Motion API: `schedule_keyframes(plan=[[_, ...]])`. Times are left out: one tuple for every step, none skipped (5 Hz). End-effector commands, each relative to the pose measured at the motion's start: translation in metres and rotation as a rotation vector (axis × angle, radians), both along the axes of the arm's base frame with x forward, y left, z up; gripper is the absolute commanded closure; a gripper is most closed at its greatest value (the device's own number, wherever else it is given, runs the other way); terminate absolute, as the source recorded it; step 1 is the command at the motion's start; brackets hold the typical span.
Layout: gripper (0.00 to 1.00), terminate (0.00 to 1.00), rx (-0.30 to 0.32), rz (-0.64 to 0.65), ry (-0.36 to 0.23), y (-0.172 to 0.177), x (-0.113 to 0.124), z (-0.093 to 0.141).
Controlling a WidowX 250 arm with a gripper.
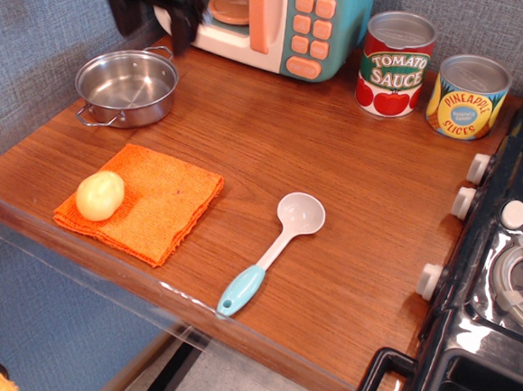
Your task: Move the metal pot to the left edge of the table.
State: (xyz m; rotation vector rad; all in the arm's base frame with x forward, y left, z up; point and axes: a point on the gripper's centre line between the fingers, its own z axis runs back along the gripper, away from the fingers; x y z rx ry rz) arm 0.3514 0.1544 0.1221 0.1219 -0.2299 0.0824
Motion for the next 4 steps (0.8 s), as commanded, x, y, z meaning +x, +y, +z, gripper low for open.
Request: schedule_keyframes(plan=[[0.0, 0.0, 0.001, -0.052, 0.009, -0.021, -0.053, 0.031], [0.0, 0.0, 0.011, -0.079, 0.032, -0.026, -0.067, 0.024], [0.0, 0.0, 0.011, -0.079, 0.032, -0.026, -0.067, 0.024], [0.0, 1.0, 0.011, -0.079, 0.032, -0.026, -0.067, 0.024]])
